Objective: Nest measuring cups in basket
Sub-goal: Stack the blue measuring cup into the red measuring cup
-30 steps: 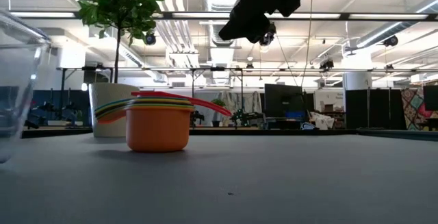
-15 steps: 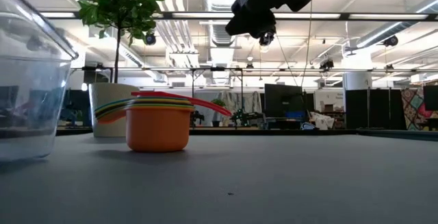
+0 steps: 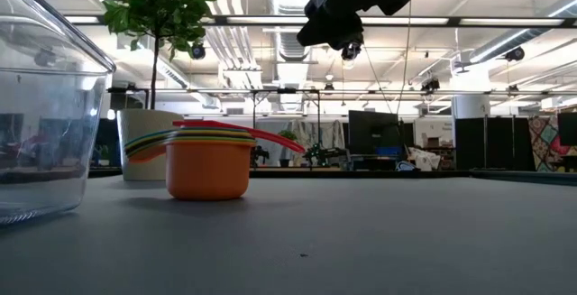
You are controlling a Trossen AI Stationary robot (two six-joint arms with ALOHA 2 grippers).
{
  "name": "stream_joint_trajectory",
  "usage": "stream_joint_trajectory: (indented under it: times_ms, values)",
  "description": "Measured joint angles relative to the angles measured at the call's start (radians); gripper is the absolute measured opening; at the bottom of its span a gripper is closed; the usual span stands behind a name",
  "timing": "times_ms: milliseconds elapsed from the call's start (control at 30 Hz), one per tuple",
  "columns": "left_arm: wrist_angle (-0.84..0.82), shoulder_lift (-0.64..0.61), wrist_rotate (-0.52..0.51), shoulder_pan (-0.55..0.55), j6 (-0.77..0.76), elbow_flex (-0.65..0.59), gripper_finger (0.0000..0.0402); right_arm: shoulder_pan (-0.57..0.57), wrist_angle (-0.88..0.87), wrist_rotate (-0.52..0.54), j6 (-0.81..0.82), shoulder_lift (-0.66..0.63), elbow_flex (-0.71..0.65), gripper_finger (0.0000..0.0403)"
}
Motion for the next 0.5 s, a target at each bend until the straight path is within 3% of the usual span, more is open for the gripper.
stream_joint_trajectory:
  times_ms: [500]
  values:
    - [0.044,0.006,-0.105,0.004,0.541,0.001,0.0126,0.0,-0.001,0.0,-0.003,0.0,0.0,0.0226]
